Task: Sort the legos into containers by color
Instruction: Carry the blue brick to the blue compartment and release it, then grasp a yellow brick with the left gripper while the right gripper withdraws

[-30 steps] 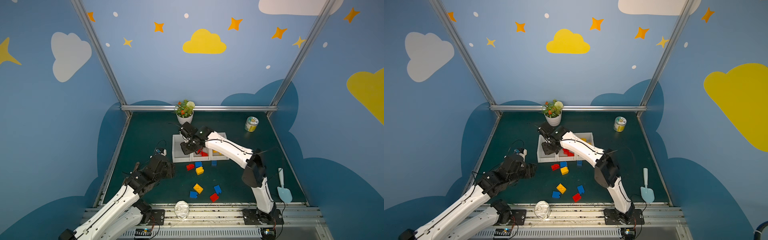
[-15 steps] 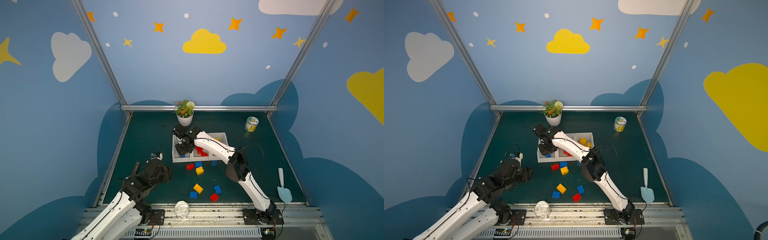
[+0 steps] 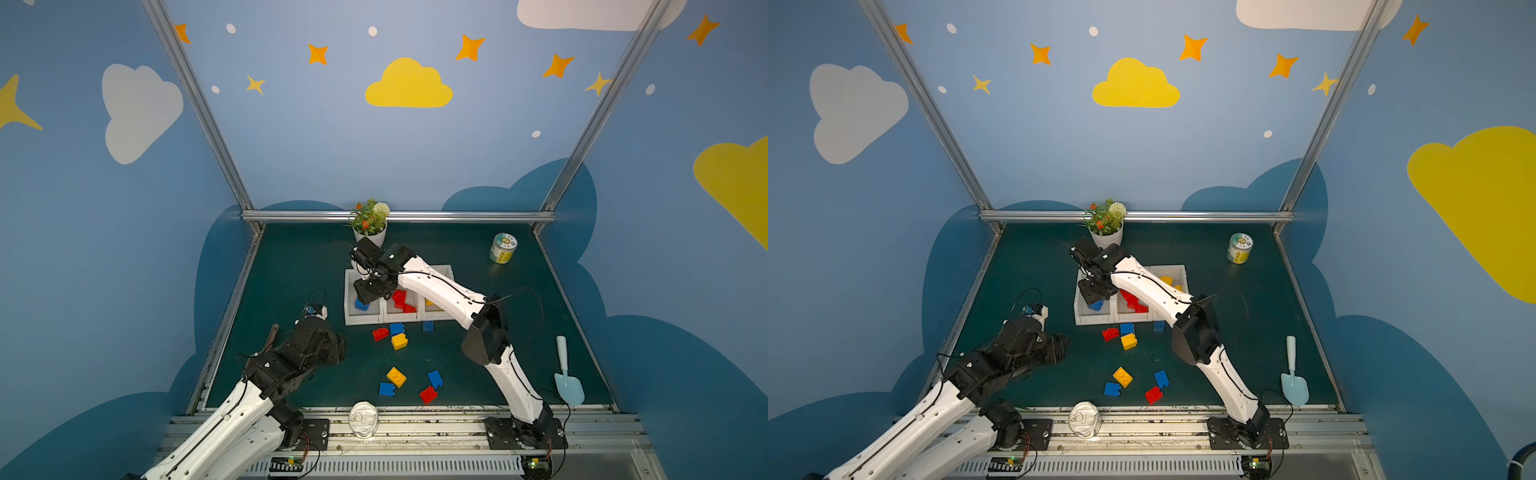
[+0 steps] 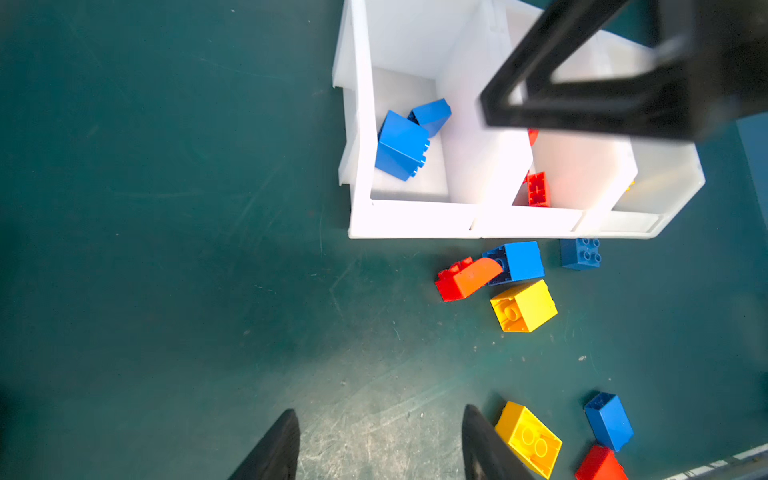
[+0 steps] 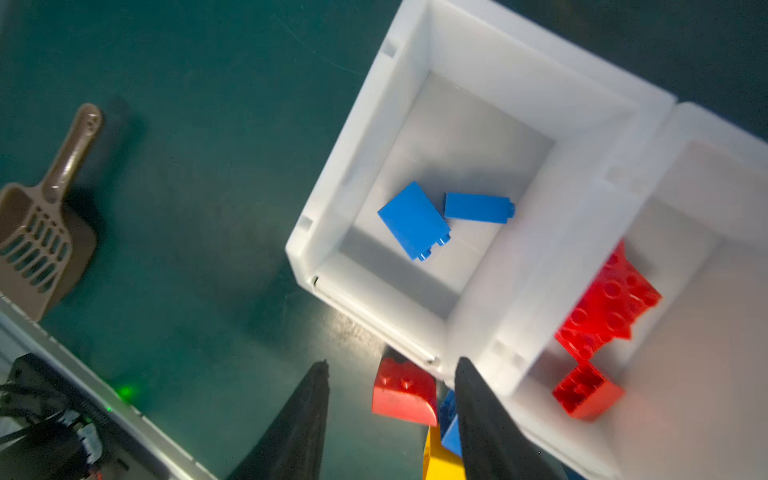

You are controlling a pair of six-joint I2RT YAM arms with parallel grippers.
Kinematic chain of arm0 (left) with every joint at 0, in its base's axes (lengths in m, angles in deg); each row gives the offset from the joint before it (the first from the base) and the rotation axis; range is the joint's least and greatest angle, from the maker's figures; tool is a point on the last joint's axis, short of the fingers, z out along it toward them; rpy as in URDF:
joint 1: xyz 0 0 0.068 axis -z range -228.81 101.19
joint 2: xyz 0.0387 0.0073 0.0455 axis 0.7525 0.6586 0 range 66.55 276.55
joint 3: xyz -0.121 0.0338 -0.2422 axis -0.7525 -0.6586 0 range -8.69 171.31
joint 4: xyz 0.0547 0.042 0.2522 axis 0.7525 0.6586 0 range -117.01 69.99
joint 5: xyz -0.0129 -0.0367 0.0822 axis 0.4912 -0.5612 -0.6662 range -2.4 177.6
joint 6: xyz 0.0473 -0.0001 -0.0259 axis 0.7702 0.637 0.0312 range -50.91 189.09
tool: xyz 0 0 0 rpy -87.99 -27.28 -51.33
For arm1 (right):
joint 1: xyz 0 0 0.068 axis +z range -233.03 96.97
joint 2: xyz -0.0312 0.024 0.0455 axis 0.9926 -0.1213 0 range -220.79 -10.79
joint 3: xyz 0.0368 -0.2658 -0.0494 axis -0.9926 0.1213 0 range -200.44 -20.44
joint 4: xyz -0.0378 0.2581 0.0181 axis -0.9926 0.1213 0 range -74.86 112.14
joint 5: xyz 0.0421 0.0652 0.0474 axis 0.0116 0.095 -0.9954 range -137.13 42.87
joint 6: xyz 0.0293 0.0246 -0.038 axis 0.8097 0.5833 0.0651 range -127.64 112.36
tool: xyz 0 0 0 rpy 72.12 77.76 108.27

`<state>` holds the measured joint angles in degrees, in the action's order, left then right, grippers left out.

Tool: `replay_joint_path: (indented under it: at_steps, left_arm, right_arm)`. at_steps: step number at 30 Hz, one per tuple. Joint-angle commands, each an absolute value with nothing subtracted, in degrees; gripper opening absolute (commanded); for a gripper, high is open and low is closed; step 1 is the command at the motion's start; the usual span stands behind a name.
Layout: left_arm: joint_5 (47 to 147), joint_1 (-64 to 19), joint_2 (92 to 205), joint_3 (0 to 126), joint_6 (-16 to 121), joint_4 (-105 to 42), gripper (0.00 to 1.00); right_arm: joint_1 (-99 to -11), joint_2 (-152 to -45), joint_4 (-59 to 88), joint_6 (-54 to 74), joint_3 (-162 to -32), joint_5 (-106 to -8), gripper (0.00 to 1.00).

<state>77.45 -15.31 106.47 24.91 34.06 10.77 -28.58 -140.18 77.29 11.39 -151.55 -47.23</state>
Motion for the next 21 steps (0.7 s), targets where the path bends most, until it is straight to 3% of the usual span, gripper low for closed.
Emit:
replay_joint_path:
  at_steps: [1, 9, 21]
  left_arm:
    - [80.5, -15.4, 107.9, 25.0, 37.0, 8.7, 0.63]
    - [86.1, -13.6, 116.4, 27.5, 42.4, 7.4, 0.64]
    - [87.6, 1.7, 138.6, 37.3, 49.4, 8.7, 0.7]
  right_arm:
    - [-29.1, -131.1, 76.8, 11.9, -145.8, -46.1, 0.5]
    - [-31.8, -109.7, 68.2, 17.6, -117.6, -43.6, 0.51]
    - [-37.5, -76.7, 62.8, 30.1, -79.5, -32.5, 0.52]
